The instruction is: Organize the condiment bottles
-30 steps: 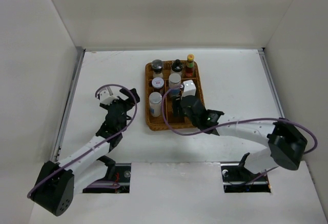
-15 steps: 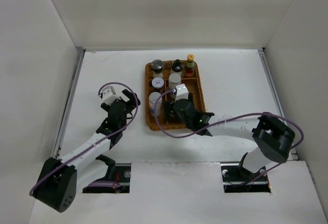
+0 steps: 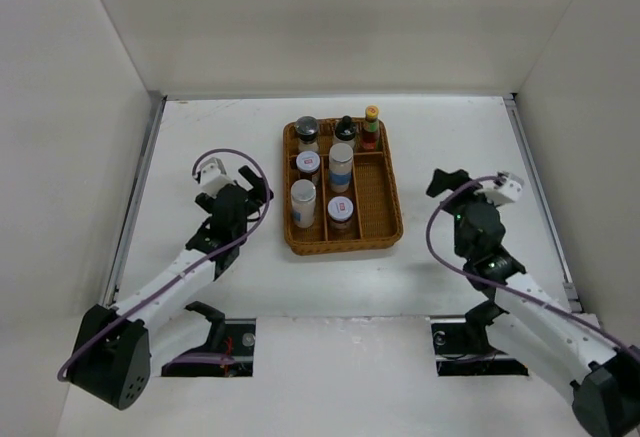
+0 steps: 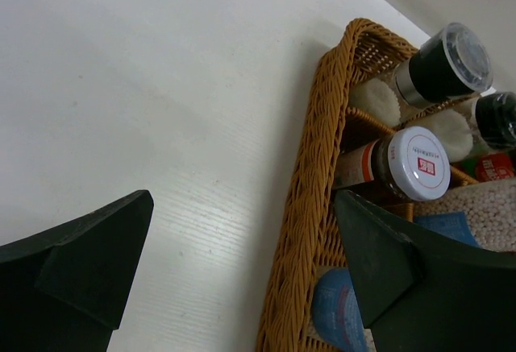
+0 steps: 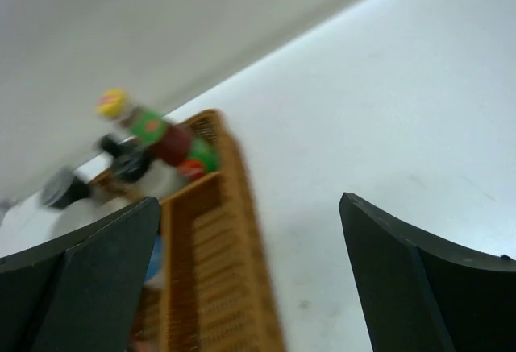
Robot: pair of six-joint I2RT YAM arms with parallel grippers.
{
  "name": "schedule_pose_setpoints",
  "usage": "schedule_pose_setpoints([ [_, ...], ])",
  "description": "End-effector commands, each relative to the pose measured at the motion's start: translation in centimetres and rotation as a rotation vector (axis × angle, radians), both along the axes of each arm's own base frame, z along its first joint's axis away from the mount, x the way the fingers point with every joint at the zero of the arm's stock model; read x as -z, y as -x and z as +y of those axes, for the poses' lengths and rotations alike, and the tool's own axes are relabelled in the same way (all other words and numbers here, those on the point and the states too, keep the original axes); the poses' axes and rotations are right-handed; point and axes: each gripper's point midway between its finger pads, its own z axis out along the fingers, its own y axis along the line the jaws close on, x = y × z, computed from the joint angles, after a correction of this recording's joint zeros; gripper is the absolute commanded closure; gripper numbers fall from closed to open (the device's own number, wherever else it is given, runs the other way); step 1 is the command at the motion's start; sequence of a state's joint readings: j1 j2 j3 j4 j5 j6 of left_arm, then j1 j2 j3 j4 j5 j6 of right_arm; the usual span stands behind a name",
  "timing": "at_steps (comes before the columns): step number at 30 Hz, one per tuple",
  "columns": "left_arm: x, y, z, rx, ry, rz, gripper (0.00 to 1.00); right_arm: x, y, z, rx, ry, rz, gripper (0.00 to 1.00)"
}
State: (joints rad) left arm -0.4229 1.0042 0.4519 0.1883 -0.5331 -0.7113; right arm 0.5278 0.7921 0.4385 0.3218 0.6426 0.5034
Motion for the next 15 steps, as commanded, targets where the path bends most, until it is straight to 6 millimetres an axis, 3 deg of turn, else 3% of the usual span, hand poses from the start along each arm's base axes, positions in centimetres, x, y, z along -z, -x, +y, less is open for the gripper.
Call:
schedule_pose_setpoints([
  [1,-2.9,-0.3,-1.4,0.03,0.037,-0.043,0.0,2.5,0.4,-3.4,0.119,-0.211,-0.016,0.0],
  [3,-3.8,-0.3,-2.4,0.065,0.041,-0.049,0.0,3.9,0.0,-4.2,0.129,-0.258,0.008,0.0],
  [6,-5.1,-0.2,-2.6,0.074,0.044,-0.063,0.0,5.2,-0.9,-3.2,0.072,-0.274,0.063,0.0],
  [11,-6.1,-0.1,-2.3,0.071,0.05,-0.087,0.0,5.6,-1.5,-1.2,0.012,-0.265,0.069,0.0],
  [15,-6.0,-0.1,-2.2,0.069,0.022,-0.07,0.0,5.3,-1.5,-0.9,-0.001,-0.248,0.061,0.0],
])
